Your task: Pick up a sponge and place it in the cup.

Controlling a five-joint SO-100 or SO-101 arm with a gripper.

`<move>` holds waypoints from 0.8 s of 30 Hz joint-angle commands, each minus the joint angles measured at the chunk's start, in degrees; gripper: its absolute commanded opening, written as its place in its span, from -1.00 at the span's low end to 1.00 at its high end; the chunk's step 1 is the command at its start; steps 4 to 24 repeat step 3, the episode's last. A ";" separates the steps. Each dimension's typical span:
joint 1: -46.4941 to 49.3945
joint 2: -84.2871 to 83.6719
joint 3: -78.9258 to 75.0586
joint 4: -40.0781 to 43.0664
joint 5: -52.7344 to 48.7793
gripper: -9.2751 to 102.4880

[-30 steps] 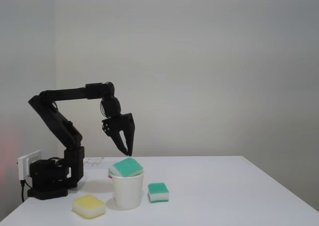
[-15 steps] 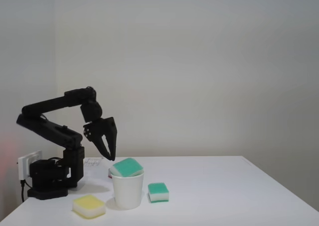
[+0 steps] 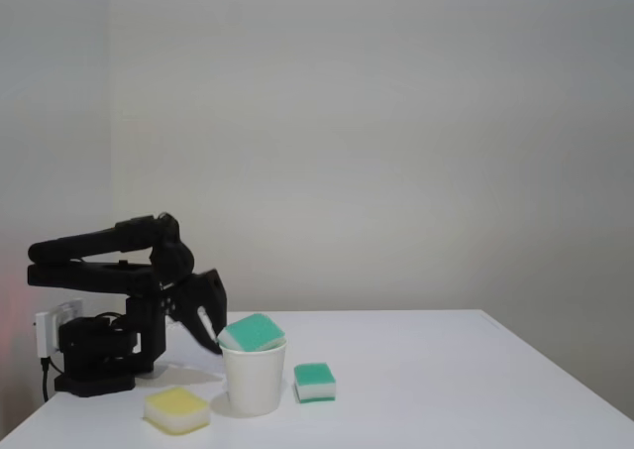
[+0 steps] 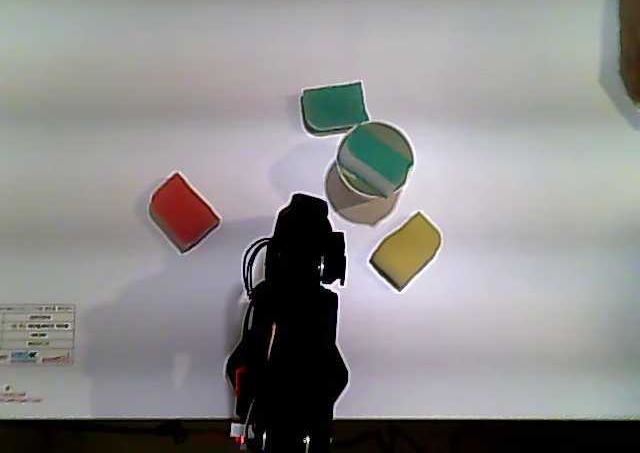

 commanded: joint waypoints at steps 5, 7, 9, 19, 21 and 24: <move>-1.58 6.15 5.71 -1.23 0.18 -0.84; -1.58 6.15 5.71 -1.23 0.18 -0.84; -1.58 6.15 5.71 -1.23 0.18 -0.84; -1.58 6.15 5.71 -1.23 0.18 -0.84; -1.58 6.15 5.71 -1.23 0.18 -0.84; -1.58 6.15 5.71 -1.23 0.18 -0.84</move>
